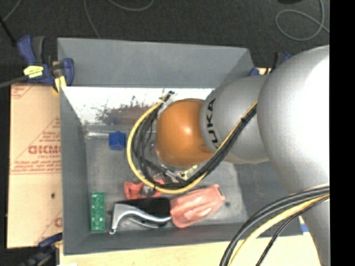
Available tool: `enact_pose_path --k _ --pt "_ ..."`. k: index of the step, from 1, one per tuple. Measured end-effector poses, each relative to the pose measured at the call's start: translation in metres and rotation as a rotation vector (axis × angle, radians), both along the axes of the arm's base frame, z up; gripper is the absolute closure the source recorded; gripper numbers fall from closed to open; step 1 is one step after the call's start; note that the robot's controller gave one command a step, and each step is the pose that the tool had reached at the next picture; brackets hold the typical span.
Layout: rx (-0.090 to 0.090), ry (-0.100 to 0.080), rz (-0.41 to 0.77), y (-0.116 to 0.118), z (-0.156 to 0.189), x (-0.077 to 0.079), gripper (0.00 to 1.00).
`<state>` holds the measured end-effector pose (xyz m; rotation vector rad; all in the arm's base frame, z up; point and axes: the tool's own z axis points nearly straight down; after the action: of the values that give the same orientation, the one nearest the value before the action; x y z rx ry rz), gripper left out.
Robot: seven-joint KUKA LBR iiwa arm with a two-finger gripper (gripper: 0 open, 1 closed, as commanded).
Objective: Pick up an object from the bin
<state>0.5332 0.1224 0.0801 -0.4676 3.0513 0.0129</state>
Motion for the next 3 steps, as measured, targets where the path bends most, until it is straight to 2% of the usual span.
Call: enact_pose_path --k 2,3 --pt "0.000 0.000 -0.004 0.000 0.000 0.000 1.00" --pt "-0.003 0.014 -0.011 -0.001 0.029 -0.005 1.00"
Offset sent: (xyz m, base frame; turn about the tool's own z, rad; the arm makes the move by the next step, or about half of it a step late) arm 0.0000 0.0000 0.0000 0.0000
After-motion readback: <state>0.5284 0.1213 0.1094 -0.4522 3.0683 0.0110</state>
